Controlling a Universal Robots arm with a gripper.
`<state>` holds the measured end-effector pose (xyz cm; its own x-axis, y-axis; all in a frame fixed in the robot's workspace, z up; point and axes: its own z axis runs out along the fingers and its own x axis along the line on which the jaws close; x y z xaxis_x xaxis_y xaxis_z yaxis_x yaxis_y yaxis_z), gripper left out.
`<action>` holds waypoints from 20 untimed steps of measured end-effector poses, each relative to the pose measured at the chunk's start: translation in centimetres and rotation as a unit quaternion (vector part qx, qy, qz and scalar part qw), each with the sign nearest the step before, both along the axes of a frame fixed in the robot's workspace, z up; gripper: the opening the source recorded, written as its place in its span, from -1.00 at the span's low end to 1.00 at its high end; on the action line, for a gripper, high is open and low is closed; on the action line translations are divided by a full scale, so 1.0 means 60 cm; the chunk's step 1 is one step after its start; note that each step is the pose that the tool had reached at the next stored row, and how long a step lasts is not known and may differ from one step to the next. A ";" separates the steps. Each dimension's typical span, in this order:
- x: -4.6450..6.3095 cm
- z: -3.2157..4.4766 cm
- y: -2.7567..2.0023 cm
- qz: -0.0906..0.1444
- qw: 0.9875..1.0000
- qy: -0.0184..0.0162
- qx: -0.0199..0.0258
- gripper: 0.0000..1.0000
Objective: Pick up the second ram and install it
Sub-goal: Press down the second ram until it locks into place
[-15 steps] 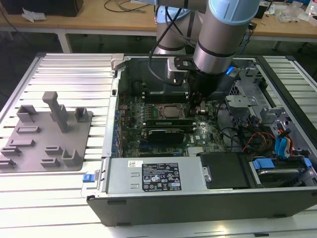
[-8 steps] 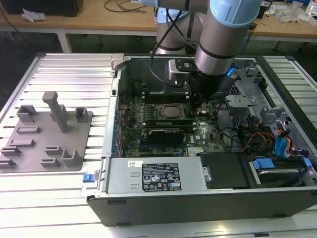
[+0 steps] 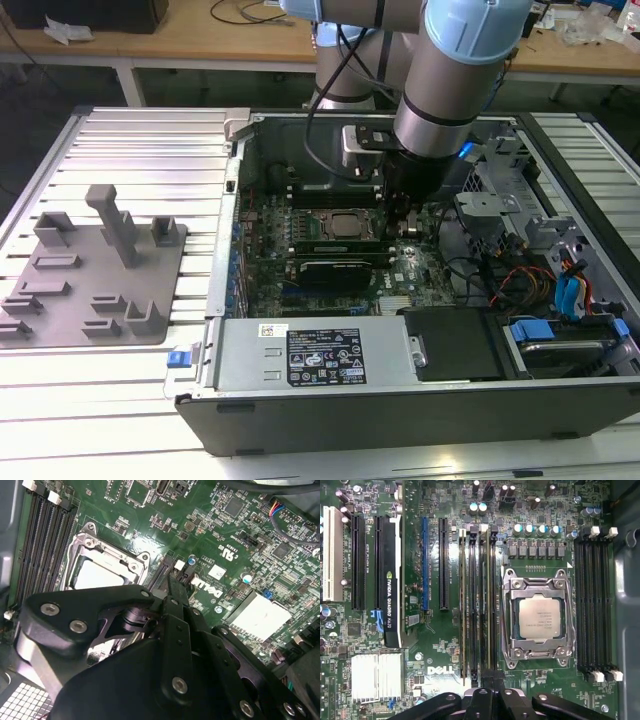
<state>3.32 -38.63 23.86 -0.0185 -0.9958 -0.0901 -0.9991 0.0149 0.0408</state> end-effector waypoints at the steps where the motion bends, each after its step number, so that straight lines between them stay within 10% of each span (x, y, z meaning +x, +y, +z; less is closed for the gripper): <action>1: 0.000 -0.002 0.0000 0.000 1.000 0.000 0.000 -0.84; 20: 0.000 -0.017 -0.0001 0.000 1.000 0.000 0.000 -0.84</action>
<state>3.32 -38.64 22.86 -0.0185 -0.9958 -0.0899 -0.9991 0.0149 0.0409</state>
